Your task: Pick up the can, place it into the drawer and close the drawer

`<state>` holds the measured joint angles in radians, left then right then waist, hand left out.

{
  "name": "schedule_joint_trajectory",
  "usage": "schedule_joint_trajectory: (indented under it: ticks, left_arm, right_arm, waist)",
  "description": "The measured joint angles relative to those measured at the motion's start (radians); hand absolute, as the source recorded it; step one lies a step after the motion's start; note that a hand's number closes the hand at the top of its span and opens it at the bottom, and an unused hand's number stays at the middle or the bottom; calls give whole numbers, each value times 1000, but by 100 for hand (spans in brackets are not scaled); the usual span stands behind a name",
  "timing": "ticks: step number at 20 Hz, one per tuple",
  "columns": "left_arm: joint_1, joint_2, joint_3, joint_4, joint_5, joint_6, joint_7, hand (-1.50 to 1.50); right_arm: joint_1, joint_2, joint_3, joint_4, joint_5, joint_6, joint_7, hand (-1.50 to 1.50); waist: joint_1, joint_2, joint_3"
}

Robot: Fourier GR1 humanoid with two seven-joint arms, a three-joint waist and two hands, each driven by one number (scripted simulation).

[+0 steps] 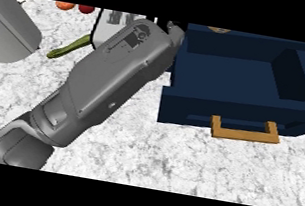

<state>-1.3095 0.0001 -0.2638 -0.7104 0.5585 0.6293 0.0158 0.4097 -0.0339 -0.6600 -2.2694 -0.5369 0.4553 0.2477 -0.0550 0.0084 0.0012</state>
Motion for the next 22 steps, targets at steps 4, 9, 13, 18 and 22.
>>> schedule_joint_trajectory:
  ticks: [4,9,13,18,22]
  left_arm:
    - [-45,0,-47,71,66,15,-23,150]
    - [-72,0,-111,128,147,37,-57,150]
    - [-62,0,-178,153,206,54,-78,150]
    - [-82,0,-227,212,244,63,-101,-150]
    - [-86,0,-275,223,282,102,-101,-150]
  right_arm:
    - [-5,-5,-6,-7,-14,0,10,-150]
    - [-24,-4,3,-2,-14,-4,22,-150]
    - [-32,7,17,-28,3,-21,41,-150]
    - [-47,-4,11,-30,-2,-24,49,-150]
    - [-55,-19,3,-27,-16,-26,62,-150]
  waist:
    - [-9,2,0]
    - [-18,5,1]
    - [-24,6,1]
    - [-29,8,1]
    - [-34,9,1]
